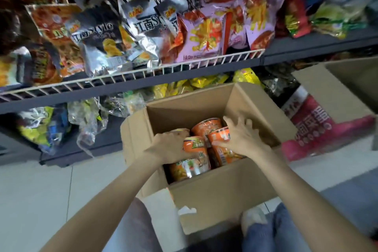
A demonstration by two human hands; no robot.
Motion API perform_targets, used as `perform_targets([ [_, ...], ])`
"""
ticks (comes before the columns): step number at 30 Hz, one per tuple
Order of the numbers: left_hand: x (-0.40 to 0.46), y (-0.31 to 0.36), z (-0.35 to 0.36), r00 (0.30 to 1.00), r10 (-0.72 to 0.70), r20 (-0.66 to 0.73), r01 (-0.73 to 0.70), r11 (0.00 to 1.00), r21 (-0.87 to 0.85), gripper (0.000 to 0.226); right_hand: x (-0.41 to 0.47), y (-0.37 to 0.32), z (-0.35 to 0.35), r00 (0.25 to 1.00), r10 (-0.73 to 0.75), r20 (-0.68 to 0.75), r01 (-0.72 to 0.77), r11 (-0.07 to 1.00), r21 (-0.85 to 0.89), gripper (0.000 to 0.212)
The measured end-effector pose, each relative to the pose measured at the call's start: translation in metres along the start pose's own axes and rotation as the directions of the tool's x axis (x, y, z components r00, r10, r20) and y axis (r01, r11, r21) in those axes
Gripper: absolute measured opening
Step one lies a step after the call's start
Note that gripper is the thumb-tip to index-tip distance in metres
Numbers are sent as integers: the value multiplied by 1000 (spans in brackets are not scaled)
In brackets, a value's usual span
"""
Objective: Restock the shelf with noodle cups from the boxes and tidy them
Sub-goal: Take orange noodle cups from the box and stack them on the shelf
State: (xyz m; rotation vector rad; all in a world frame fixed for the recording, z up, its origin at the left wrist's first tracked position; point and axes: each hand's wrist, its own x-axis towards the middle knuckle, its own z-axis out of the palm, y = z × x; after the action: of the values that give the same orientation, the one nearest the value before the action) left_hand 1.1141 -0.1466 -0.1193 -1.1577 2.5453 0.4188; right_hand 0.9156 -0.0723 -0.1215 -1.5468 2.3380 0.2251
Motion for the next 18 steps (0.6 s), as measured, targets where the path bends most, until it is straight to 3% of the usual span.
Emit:
perform_targets([
  [2,2,5,1,998,11,-56,-11,1000,-1,72,5,-3,6,1000,-21,6,20,998,55,99],
  [7,9,9,-1,981,28,-190,-18,999,50,59,26,2,6,991,0,-131,39,955,295,107],
  [10,14,2,-5,945,93,-312,-83,996,43,49,36,9,9,996,18,-92,6,969,246,120],
  [13,23,-7,-5,930,152,-335,-173,984,-34,46,41,3,12,999,45,-25,-40,987,154,133],
  [18,31,1,5,937,-39,-347,26,999,-43,68,40,-5,0,996,53,-76,-41,989,145,129],
])
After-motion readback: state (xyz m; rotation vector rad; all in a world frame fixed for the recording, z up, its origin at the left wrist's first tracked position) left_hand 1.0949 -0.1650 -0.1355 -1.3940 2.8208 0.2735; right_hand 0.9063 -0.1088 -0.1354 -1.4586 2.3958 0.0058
